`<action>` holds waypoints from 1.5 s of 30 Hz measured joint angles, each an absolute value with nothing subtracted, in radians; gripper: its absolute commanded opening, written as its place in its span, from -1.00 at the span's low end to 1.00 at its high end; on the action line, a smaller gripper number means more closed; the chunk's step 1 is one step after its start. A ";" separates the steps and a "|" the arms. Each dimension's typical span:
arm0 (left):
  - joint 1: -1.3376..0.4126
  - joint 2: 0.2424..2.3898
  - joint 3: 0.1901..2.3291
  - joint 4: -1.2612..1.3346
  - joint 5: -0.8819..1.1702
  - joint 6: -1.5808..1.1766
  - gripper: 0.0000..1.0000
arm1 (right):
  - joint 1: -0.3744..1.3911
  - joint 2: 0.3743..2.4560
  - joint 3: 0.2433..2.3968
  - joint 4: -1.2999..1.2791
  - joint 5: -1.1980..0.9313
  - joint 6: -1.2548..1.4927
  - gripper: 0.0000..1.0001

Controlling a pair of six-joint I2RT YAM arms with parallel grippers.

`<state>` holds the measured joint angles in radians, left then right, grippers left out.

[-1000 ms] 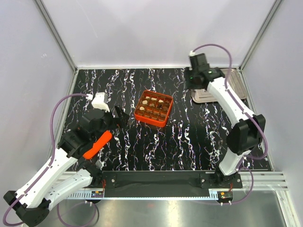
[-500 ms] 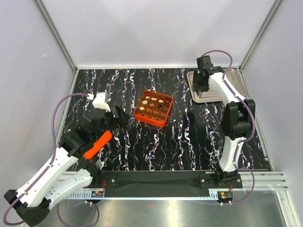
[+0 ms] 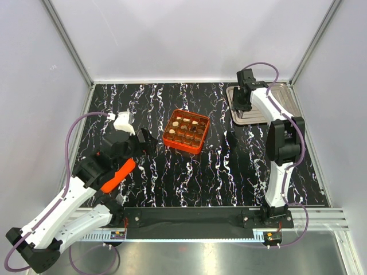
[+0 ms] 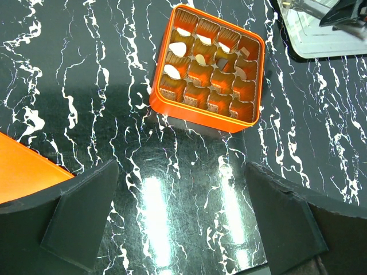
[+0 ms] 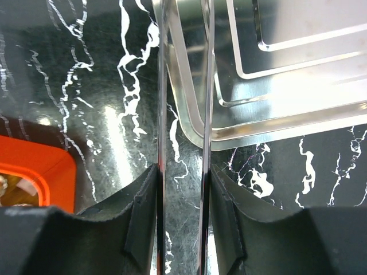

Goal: Pack the chocolate

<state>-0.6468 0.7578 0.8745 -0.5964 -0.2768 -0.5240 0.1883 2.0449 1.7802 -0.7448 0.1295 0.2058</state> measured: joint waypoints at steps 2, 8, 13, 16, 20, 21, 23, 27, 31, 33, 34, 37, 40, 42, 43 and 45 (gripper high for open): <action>-0.647 0.758 0.875 -0.596 -0.277 -0.524 0.98 | 0.186 2.056 1.780 -0.745 0.130 0.206 -0.11; -0.647 0.758 0.875 -0.596 -0.278 -0.524 0.98 | 0.181 2.062 1.780 -0.739 0.128 0.206 -0.11; -0.647 0.758 0.875 -0.597 -0.278 -0.524 0.98 | 0.177 2.065 1.782 -0.730 0.121 0.206 -0.16; -0.647 0.758 0.875 -0.597 -0.279 -0.524 0.98 | 0.174 2.077 1.795 -0.729 0.113 0.206 -0.20; -0.647 0.758 0.875 -0.597 -0.278 -0.524 0.98 | 0.173 2.082 1.797 -0.730 0.111 0.206 -0.21; -0.647 0.758 0.875 -0.597 -0.278 -0.524 0.98 | 0.172 2.082 1.798 -0.731 0.111 0.206 -0.22; -0.647 0.757 0.875 -0.597 -0.279 -0.524 0.98 | 0.172 2.082 1.800 -0.732 0.112 0.205 -0.22; -0.647 0.755 0.875 -0.597 -0.279 -0.524 0.98 | 0.171 2.060 1.796 -0.751 0.112 0.205 -0.22; -0.647 0.754 0.875 -0.596 -0.278 -0.524 0.98 | 0.171 1.988 1.762 -0.766 0.112 0.206 -0.23; -0.647 0.754 0.875 -0.596 -0.277 -0.524 0.98 | 0.171 1.946 1.752 -0.780 0.111 0.207 -0.24; -0.647 0.754 0.875 -0.595 -0.277 -0.524 0.98 | 0.171 1.925 1.748 -0.786 0.109 0.208 -0.24; -0.647 0.754 0.875 -0.596 -0.277 -0.524 0.98 | 0.171 1.876 1.744 -0.797 0.085 0.215 -0.24; -0.647 0.753 0.875 -0.596 -0.277 -0.524 0.98 | 0.176 1.823 1.720 -0.797 0.041 0.228 -0.24; -0.647 0.751 0.875 -0.596 -0.277 -0.524 0.98 | 0.189 1.792 1.705 -0.799 0.018 0.238 -0.24; -0.647 0.750 0.875 -0.596 -0.277 -0.524 0.98 | 0.203 1.780 1.701 -0.799 0.008 0.241 -0.24; -0.647 0.746 0.875 -0.595 -0.277 -0.524 0.98 | 0.249 1.760 1.695 -0.798 0.000 0.250 -0.24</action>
